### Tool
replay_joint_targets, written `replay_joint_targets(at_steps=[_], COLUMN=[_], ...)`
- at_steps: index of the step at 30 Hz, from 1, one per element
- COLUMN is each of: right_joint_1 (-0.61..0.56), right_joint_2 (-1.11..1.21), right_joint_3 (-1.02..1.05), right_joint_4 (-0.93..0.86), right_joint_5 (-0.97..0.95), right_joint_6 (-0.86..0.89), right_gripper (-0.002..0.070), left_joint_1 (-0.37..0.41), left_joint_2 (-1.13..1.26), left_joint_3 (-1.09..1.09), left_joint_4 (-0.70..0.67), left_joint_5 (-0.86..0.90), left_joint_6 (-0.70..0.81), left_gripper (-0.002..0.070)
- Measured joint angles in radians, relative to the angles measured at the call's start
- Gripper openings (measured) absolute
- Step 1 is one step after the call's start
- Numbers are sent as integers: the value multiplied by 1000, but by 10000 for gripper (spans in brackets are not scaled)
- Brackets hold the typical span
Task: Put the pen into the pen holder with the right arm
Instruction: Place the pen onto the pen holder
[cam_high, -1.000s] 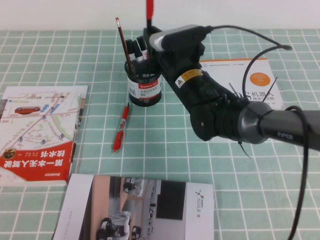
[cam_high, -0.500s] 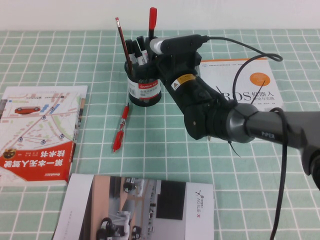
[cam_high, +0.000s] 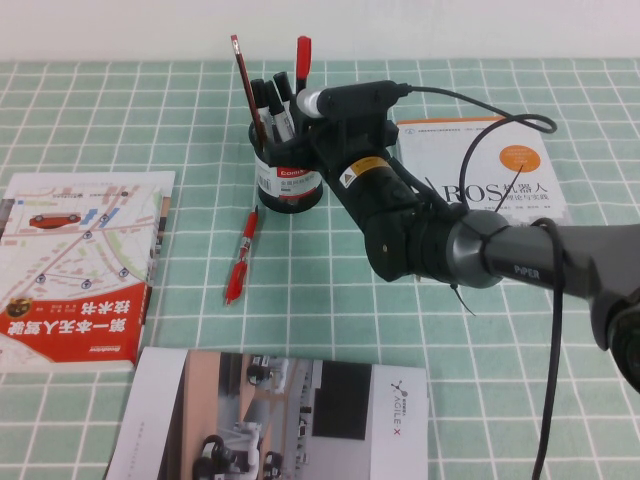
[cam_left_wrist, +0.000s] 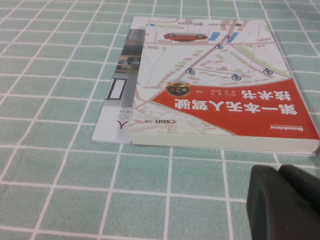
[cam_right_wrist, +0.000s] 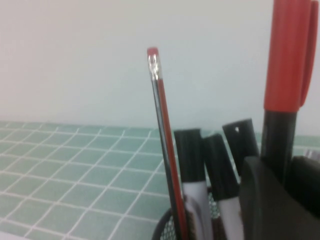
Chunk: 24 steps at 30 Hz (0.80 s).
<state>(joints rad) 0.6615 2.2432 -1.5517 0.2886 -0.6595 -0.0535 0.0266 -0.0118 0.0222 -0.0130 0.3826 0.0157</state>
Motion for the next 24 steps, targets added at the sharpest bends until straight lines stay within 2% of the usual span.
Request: replay_joint_targets(at_steps=[3,7,9,12,16,22,24], right_joint_1=[0,-1,-1,-1,-1,1,5], right_joint_2=[0,-5,-16,-45,-109,-304,-385], right_joint_3=[0,0,0,0,10,115,163], right_joint_4=[1,3,3,-2,-29,-94,-109], right_joint_5=[14,52,86,143,240,499,580], right_joint_6=[0,1,1,1,2,5,5], right_gripper=[146,307,340,347,276,48,11], left_joint_1=[0,0,0,0,0,0,0], left_joint_2=[0,0,0,0,0,0,0], left_joint_3=[0,0,0,0,0,0,0], left_joint_4=[0,0,0,0,0,0,0], left_joint_5=[0,0,0,0,0,0,0], left_joint_6=[0,0,0,0,0,0,0], left_gripper=[-4,-4,-4,-4,-4,-4,-4])
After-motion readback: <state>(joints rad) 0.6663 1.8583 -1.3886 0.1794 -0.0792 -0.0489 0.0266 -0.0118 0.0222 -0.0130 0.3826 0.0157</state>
